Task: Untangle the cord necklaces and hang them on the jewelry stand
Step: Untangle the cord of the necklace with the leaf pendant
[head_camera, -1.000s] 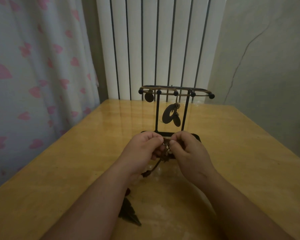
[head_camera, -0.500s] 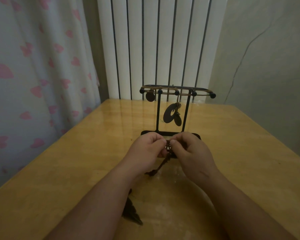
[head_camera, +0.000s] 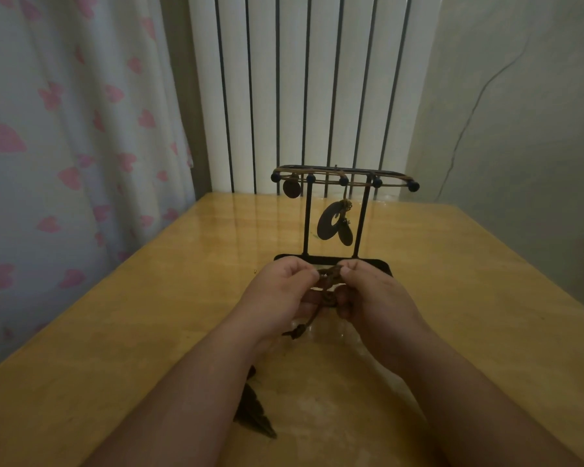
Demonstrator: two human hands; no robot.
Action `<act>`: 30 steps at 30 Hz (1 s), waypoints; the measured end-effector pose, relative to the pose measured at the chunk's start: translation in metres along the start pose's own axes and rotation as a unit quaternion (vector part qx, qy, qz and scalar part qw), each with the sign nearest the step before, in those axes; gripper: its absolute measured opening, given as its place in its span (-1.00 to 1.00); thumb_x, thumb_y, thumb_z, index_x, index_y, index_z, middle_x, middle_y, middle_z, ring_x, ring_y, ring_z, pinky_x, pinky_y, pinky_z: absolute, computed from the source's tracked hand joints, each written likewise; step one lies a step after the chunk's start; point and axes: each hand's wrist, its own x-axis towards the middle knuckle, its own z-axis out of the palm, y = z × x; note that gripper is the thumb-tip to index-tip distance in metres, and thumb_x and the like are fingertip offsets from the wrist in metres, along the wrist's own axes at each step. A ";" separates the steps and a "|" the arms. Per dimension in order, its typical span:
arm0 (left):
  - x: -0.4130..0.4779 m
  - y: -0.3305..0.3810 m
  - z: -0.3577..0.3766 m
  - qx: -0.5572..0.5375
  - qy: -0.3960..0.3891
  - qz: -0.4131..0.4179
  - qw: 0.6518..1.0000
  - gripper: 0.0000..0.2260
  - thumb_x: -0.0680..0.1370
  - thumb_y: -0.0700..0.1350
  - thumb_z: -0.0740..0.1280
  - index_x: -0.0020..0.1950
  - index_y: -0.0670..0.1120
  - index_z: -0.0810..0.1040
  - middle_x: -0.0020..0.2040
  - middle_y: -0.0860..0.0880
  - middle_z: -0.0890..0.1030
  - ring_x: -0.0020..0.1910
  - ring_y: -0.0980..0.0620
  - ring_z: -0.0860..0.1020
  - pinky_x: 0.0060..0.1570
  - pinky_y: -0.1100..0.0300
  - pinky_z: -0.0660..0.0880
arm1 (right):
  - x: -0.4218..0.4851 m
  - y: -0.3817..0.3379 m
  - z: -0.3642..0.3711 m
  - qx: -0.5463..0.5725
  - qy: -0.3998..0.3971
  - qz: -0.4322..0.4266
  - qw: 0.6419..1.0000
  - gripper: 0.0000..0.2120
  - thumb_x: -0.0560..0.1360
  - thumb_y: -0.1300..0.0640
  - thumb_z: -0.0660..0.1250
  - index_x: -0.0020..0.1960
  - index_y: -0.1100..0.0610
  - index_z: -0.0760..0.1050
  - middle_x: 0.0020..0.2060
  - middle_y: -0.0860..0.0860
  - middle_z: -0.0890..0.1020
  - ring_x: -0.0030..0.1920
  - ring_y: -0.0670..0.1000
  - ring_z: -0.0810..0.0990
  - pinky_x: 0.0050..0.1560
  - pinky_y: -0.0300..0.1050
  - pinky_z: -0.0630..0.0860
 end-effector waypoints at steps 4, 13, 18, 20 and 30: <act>0.003 -0.002 -0.002 0.077 0.033 0.038 0.996 -0.88 0.60 -0.11 0.28 -0.02 -0.08 0.60 -0.12 -0.07 0.68 -0.14 0.03 0.67 -0.07 0.07 0.65 | -0.002 -0.001 -0.002 -0.042 -0.008 -0.023 0.999 -0.81 0.58 0.10 0.22 -0.12 0.07 0.58 -0.37 -0.06 0.50 -0.30 -0.04 0.43 -0.25 -0.15 0.37; 0.004 -0.002 -0.001 0.094 0.045 0.036 0.994 -0.86 0.63 -0.10 0.22 -0.04 -0.04 0.56 -0.18 -0.03 0.68 -0.16 0.02 0.67 -0.08 0.05 0.64 | -0.002 -0.001 -0.005 -0.077 0.033 -0.065 0.994 -0.83 0.59 0.10 0.24 -0.11 0.13 0.54 -0.35 -0.06 0.55 -0.36 -0.14 0.47 -0.24 -0.21 0.42; 0.004 -0.001 -0.001 0.037 0.043 0.030 0.998 -0.87 0.62 -0.12 0.24 -0.03 -0.09 0.57 -0.15 -0.07 0.69 -0.16 -0.01 0.69 -0.03 -0.02 0.64 | -0.001 -0.004 -0.004 0.036 0.029 -0.046 0.998 -0.86 0.59 0.20 0.24 -0.12 0.09 0.52 -0.24 0.08 0.60 -0.37 -0.04 0.36 -0.29 -0.11 0.33; 0.003 0.001 -0.001 0.018 0.042 0.033 0.998 -0.88 0.61 -0.14 0.26 -0.04 -0.10 0.57 -0.13 -0.09 0.70 -0.16 0.00 0.69 -0.06 0.01 0.65 | 0.000 -0.005 -0.005 0.038 0.034 -0.043 0.998 -0.91 0.57 0.24 0.25 -0.07 0.12 0.52 -0.26 0.03 0.63 -0.36 -0.06 0.40 -0.30 -0.12 0.34; -0.001 0.002 -0.004 0.031 0.045 0.067 0.996 -0.97 0.57 -0.19 0.35 -0.04 -0.11 0.58 -0.22 -0.04 0.70 -0.22 0.06 0.69 -0.18 0.18 0.63 | -0.003 0.001 -0.002 -0.158 0.031 -0.105 0.981 -0.78 0.37 0.04 0.51 -0.02 -0.01 0.56 -0.16 0.01 0.65 -0.10 0.01 0.63 -0.07 -0.05 0.62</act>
